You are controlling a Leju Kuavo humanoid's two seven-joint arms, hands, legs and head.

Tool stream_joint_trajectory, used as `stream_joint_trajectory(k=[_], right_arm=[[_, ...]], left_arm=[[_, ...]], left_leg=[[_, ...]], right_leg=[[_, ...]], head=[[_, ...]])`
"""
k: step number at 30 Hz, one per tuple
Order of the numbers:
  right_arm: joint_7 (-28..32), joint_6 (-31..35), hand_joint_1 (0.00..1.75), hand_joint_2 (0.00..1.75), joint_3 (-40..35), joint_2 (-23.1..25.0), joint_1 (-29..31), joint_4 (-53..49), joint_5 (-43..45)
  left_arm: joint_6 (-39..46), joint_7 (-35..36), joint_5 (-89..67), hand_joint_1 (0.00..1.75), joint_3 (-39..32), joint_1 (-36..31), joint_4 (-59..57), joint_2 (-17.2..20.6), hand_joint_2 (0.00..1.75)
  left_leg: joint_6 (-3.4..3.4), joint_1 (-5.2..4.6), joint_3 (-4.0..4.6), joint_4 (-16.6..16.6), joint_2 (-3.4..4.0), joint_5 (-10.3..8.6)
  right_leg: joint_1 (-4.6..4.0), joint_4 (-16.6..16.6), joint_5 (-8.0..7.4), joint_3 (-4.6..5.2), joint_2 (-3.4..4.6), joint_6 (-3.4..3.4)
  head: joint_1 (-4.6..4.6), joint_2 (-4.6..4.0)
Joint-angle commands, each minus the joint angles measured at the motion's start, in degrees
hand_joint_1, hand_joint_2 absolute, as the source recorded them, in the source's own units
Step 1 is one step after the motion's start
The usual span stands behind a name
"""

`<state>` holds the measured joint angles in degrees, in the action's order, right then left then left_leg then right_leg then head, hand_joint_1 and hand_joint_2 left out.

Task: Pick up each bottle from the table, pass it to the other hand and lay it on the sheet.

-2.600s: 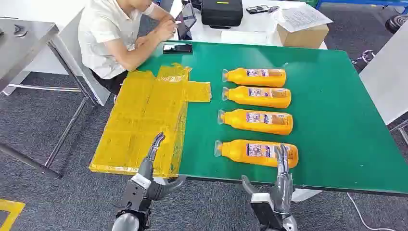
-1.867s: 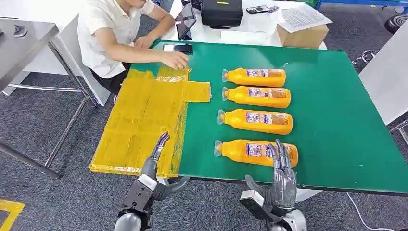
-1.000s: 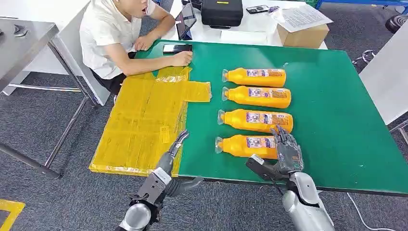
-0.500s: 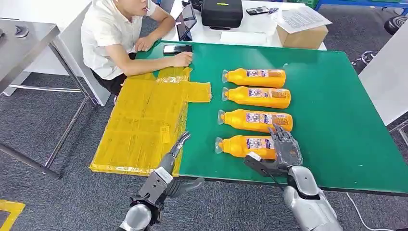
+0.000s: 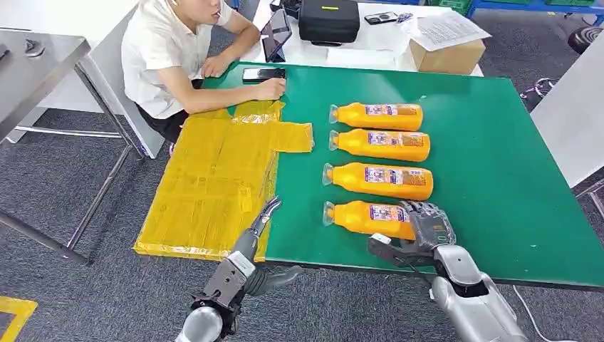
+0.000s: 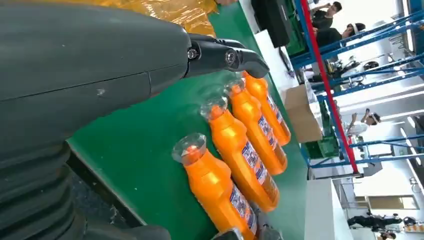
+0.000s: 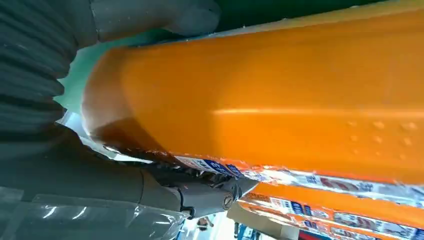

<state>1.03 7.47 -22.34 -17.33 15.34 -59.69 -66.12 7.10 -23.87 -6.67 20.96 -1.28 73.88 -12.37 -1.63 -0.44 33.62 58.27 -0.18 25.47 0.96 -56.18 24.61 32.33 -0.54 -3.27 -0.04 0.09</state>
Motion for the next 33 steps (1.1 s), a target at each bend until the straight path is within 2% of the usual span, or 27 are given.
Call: stream_joint_trajectory(k=[1,3,6,9,13,17,24,28,30,33], right_arm=[[-0.2,-2.01,1.75,1.75,-1.55,-1.85,-4.52,-0.2,3.42],[-0.1,-1.98,1.75,1.75,-1.52,-1.92,-4.77,-0.18,3.53],[1.39,-1.67,1.64,1.75,-0.1,-1.28,-6.28,-1.13,6.18],[7.66,-1.37,1.75,1.75,2.83,0.13,-9.05,-3.44,14.08],[9.36,-0.5,1.75,1.75,3.89,1.47,-10.06,-4.9,16.38],[15.33,3.47,1.75,1.75,7.79,7.27,-11.64,-8.46,23.73],[24.23,4.68,1.75,1.75,8.33,14.41,-12.28,-13.09,35.28],[26.03,4.46,1.73,1.75,6.13,15.72,-12.2,-14.92,38.55],[27.04,3.99,1.75,1.75,4.72,15.73,-11.36,-15.07,41.25],[27.09,3.4,1.75,1.75,3.74,15.9,-10.58,-14.57,41.67]], left_arm=[[-0.11,0.33,-0.42,0.0,-0.08,-0.46,-0.72,0.55,1.75],[-0.13,0.33,-0.42,0.0,-0.09,-0.46,-0.78,0.57,1.75],[-0.19,0.3,-0.47,0.0,-0.03,-0.28,-0.51,0.72,1.75],[-0.35,0.27,-0.38,0.0,0.64,-0.02,0.16,1.01,1.75],[-0.08,0.3,0.49,0.0,0.46,0.24,0.45,0.57,1.75],[0.09,1.95,7.53,0.0,-0.81,1.19,1.15,-0.82,1.75],[-2.37,3.37,16.99,0.0,0.28,1.27,-1.63,0.28,1.75],[-5.55,4.86,23.97,0.0,1.93,1.03,-3.27,0.82,1.75],[-8.37,6.51,30.75,0.0,3.16,0.58,-4.08,1.41,1.75],[-8.9,6.71,31.8,0.0,4.13,-0.05,-4.94,1.7,1.75]], left_leg=[[0.12,0.08,-0.1,-0.09,-0.16,-0.02],[0.12,0.09,-0.12,-0.08,-0.17,-0.01],[0.17,0.14,-0.14,-0.09,-0.18,0.0],[0.15,0.13,-0.19,-0.15,-0.18,-0.03],[0.09,0.09,-0.19,-0.05,-0.1,0.03],[0.15,0.12,-0.24,-0.07,0.03,0.05],[0.23,0.17,-0.18,-0.11,0.34,0.07],[0.14,0.16,-0.05,-0.06,0.25,0.02],[0.19,0.19,-0.07,-0.09,0.39,0.06],[0.13,0.15,0.09,-0.08,0.25,0.01]], right_leg=[[-0.08,0.13,0.02,-0.17,-0.14,0.13],[-0.09,0.12,0.03,-0.18,-0.15,0.13],[-0.14,0.15,0.02,-0.23,-0.15,0.19],[-0.13,0.21,0.0,-0.29,-0.15,0.19],[-0.09,0.1,0.04,-0.25,-0.08,0.1],[-0.12,0.12,0.0,-0.23,0.03,0.15],[-0.19,0.03,-0.06,-0.08,0.31,0.31],[-0.18,0.01,-0.07,0.0,0.12,0.3],[-0.21,0.01,-0.08,0.02,0.32,0.35],[-0.16,0.0,-0.07,0.12,0.16,0.29]], head=[[0.02,0.0],[0.0,0.0],[0.0,0.0],[0.0,0.0],[0.02,0.0],[0.02,0.0],[0.0,0.0],[0.0,0.0],[0.0,0.0],[0.02,0.0]])
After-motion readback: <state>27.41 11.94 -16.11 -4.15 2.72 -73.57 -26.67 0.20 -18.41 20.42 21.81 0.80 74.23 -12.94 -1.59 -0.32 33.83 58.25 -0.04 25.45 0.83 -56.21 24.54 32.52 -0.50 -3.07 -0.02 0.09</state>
